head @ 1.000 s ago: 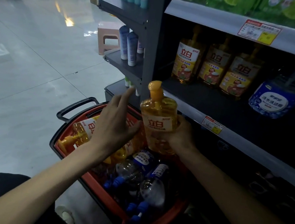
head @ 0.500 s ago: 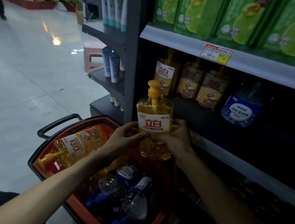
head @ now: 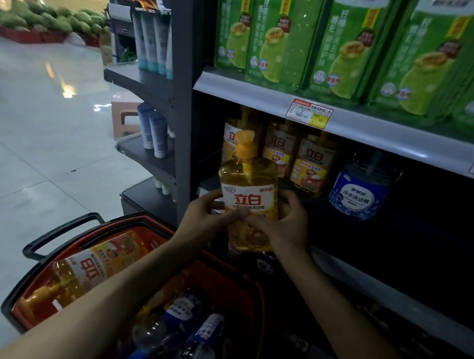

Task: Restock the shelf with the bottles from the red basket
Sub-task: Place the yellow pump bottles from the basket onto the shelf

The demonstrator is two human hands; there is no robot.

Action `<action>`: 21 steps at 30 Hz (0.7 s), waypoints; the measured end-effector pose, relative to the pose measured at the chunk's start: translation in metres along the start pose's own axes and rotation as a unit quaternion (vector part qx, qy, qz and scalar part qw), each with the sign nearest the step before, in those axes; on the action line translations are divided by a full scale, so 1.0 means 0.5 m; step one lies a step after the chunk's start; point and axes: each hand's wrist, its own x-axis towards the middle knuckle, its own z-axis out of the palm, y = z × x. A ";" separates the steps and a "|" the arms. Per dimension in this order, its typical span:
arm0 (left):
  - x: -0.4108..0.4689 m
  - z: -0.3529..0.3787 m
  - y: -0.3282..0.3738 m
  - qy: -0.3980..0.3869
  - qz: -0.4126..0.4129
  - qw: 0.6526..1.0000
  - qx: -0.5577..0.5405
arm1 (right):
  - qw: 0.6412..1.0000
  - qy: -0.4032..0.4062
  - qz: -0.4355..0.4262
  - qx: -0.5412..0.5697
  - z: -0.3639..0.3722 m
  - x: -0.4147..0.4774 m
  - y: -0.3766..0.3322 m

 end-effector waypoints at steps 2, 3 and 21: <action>0.014 0.010 0.006 0.007 0.018 1.000 -0.020 | 1.000 -0.004 -0.026 0.008 -0.002 0.007 0.007; 0.022 0.013 0.009 0.006 0.027 0.999 -0.029 | 0.999 -0.011 -0.033 0.014 -0.003 0.010 0.010; 0.266 0.087 -0.048 0.089 0.106 0.990 -0.008 | 0.990 0.105 -0.008 0.089 0.055 0.224 0.116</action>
